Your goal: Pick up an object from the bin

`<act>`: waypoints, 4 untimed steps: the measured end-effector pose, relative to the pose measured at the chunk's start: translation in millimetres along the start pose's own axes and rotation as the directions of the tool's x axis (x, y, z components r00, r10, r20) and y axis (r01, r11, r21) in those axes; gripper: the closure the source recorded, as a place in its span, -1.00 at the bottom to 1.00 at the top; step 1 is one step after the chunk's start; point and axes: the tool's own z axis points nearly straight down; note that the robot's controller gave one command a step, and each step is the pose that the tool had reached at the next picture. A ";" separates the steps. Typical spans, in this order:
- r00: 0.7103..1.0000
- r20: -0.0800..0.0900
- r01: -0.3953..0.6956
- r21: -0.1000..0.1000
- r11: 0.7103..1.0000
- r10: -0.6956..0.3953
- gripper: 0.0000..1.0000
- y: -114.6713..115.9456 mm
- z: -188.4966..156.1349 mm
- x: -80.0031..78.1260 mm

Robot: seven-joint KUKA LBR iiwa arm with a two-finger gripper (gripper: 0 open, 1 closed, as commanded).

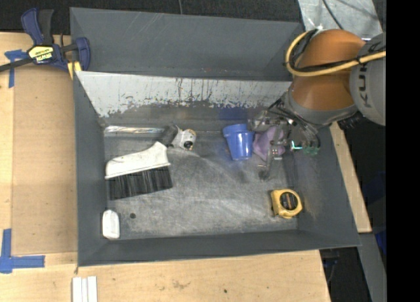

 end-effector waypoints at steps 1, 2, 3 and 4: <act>1.000 0.001 0.002 0.000 1.000 -0.002 -1.00 0.3 -1.2 -0.3; 0.987 0.057 -0.148 0.005 0.989 0.147 -1.00 -3.9 20.2 -17.9; 0.993 0.001 -0.122 0.000 0.993 0.122 -1.00 3.9 37.2 -3.5; 0.970 -0.003 -0.245 0.000 0.970 0.245 -1.00 21.0 16.5 -17.7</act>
Offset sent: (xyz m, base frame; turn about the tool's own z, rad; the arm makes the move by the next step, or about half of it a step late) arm 0.0062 0.0099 -0.0677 0.2097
